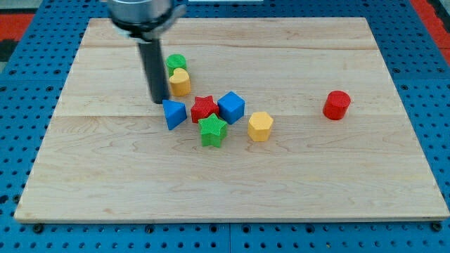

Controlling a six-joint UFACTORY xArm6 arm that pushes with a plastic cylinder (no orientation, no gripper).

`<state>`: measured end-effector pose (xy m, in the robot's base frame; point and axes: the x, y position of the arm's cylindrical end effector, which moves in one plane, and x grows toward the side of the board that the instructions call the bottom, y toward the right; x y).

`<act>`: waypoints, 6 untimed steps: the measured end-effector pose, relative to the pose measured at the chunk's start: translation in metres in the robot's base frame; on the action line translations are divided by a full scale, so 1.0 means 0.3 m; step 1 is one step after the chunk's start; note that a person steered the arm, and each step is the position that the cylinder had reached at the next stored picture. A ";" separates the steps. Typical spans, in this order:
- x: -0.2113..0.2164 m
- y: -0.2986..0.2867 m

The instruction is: Push the triangle into the red star

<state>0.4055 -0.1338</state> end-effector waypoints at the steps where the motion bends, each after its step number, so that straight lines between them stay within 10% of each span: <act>1: -0.062 -0.059; 4: 0.125 0.191; 6: -0.089 -0.111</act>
